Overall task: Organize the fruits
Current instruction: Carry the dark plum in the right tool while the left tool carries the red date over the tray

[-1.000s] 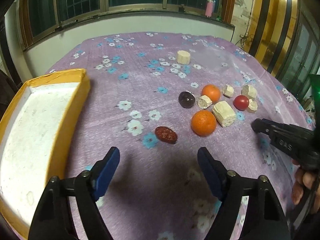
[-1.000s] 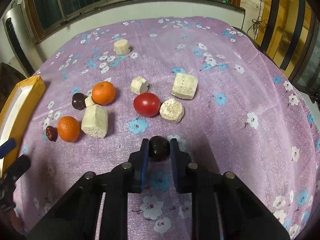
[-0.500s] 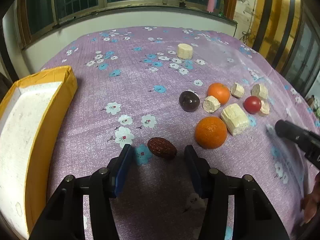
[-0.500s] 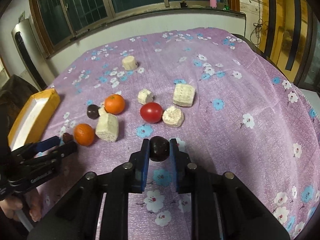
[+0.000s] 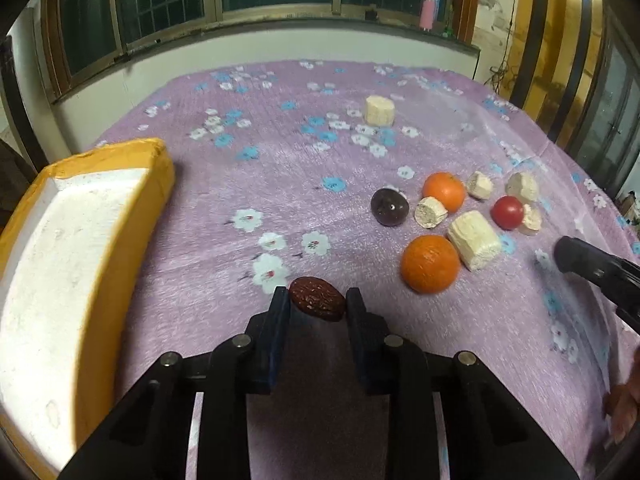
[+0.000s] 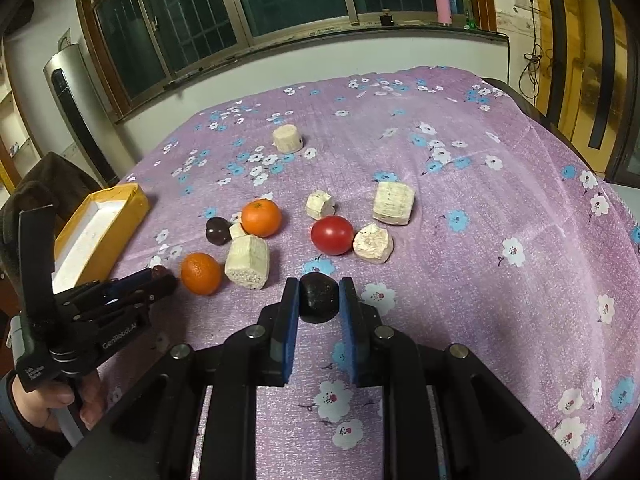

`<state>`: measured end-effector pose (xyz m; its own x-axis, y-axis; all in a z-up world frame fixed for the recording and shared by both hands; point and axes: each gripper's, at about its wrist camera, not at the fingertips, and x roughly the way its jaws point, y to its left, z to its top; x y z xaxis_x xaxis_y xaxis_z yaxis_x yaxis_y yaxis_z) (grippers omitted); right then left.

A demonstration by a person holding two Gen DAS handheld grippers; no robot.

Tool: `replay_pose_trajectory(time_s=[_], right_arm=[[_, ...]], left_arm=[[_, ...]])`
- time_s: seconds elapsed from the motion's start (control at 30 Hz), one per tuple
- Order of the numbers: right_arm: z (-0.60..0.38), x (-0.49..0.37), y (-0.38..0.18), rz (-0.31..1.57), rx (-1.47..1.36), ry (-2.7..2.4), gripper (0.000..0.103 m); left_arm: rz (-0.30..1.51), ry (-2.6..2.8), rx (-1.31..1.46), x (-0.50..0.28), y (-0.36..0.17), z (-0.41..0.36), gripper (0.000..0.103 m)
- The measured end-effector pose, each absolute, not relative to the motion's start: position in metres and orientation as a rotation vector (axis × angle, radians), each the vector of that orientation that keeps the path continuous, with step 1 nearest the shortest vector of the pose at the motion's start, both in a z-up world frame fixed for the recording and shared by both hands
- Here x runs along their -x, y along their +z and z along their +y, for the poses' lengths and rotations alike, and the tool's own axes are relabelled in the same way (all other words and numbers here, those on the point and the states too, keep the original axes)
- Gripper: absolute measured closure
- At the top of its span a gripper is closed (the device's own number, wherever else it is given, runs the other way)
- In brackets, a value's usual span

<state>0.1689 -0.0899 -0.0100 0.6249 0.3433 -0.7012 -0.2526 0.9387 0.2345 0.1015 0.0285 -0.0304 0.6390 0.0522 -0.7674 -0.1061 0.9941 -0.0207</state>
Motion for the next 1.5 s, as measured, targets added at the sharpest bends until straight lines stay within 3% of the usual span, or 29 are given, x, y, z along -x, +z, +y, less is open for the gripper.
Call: replay_pose_trajectory(time_s=[0.3,0.6,1.0,1.5], right_arm=[[-0.077,-0.161,-0.004,0.834,-0.069,0.335,0.082],[-0.029,-0.101,0.029,0.794,0.009,0.398,0.082],[0.085,-0.080,0.052,0.770,0.077,0.575,0.082],[0.215,-0.129,0.020,0.839,0.086,0.743,0.081]], left_arm=[[0.809,0.134,0.088,-0.020,-0.003,0.058,0.076],[0.781,0.260,0.160,0.031,0.010,0.130,0.076],[0.743,0.407,0.208,0.049,0.009,0.200,0.075],[0.815,0.453,0.208,0.030,-0.015,0.222,0.075]])
